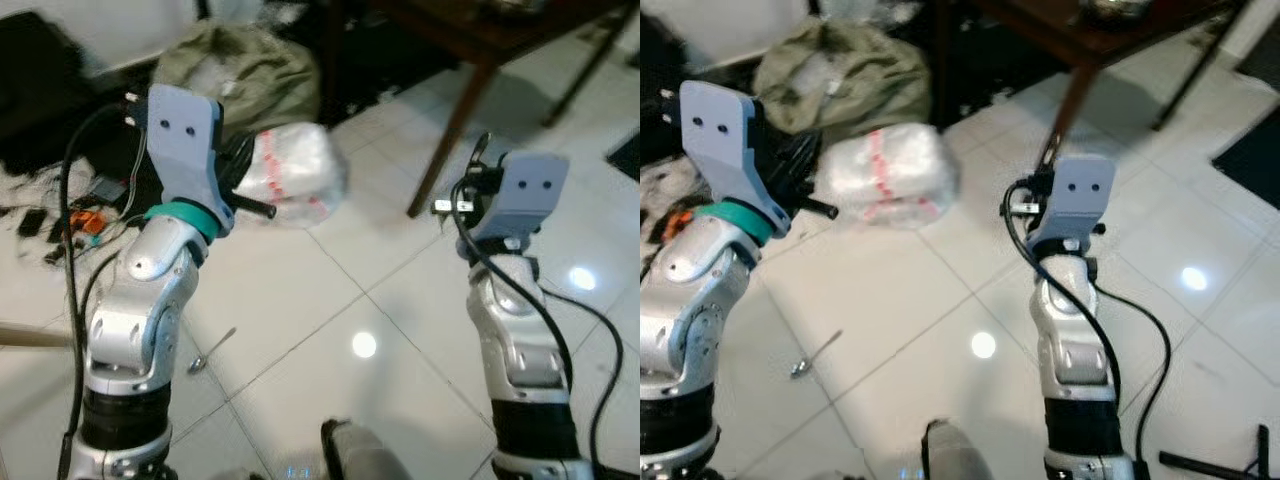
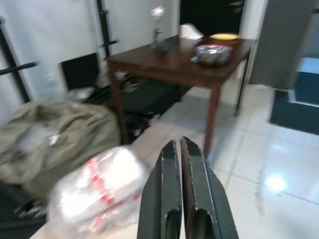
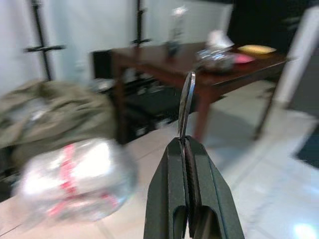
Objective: Setting the table
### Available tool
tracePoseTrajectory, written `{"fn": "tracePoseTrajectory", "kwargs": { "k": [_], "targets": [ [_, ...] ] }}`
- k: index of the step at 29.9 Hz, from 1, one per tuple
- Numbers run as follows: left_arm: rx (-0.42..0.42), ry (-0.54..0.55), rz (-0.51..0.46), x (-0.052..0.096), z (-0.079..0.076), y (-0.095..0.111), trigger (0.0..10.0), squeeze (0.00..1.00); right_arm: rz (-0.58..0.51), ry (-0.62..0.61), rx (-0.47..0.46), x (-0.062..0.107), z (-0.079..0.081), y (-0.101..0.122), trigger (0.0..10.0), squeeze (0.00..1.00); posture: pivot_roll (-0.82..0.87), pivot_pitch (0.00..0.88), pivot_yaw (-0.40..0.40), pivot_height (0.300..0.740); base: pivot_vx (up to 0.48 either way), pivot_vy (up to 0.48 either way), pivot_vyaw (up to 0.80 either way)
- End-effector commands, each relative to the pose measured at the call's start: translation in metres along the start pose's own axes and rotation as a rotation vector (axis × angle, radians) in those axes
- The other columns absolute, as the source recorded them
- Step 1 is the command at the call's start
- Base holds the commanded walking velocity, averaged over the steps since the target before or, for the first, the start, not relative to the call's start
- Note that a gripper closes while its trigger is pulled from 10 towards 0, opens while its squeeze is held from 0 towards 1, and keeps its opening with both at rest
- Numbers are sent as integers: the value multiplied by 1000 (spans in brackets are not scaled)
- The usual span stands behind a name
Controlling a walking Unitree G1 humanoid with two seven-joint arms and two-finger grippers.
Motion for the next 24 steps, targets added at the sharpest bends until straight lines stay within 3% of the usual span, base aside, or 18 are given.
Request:
{"fn": "tracePoseTrajectory", "kwargs": {
  "k": [1, 9, 15, 17, 18, 19, 20, 21, 23, 24],
  "targets": [
    [11, 2, 20, 2, 0, -5, 10000, 0, 9, -7, 2, 2, -1, -4, 10000, 0, -113, 29, 45, 740, 0, 0, -800],
    [1, 32, 67, 2, 1, -20, 10000, 0, 5, -8, 8, 2, -1, -3, 10000, 0, -119, 22, 47, 740, 0, 0, -800],
    [7, 58, 155, 6, 3, -47, 10000, 0, 22, 3, 20, 3, -2, -8, 10000, 0, -124, 19, 49, 740, 0, 0, -800],
    [-70, 86, 216, 11, 6, -70, 10000, 0, 62, 34, 26, 6, 1, -20, 10000, 0, -123, 19, 47, 740, 0, 0, -800],
    [-70, 86, 216, 11, 6, -70, 10000, 0, 62, 34, 26, 6, 1, -20, 10000, 0, -123, 19, 47, 740, 0, 0, -800],
    [-104, 114, 272, 17, 10, -88, 10000, 0, 99, 69, 34, 9, 5, -31, 10000, 0, -120, 18, 45, 740, 0, 0, -800],
    [-104, 114, 272, 17, 10, -88, 10000, 0, 99, 69, 34, 9, 5, -31, 10000, 0, -120, 18, 45, 740, 0, 0, -800],
    [-142, 129, 318, 24, 13, -104, 10000, 0, 134, 104, 35, 12, 9, -41, 10000, 0, -120, 18, 45, 740, 0, 0, -800],
    [-207, 186, 488, 52, 23, -158, 10000, 0, 243, 167, 18, 22, 14, -74, 10000, 0, -104, 20, 33, 740, 0, 0, -800],
    [-207, 186, 488, 52, 23, -158, 10000, 0, 243, 167, 18, 22, 14, -74, 10000, 0, -104, 20, 33, 740, 0, 0, -800]
  ]
}}
Point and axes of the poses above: a point about 5 cm out from each wrist's last joint towards the gripper, its own x axis pointing back from the gripper into the wrist, its own y axis along the axis of the wrist's last joint, z = x × y, the point moved 5 cm from there along -x, pointing out of the wrist towards the gripper, and after that the axes turned 15 degrees about -x, right-handed, at the moved point
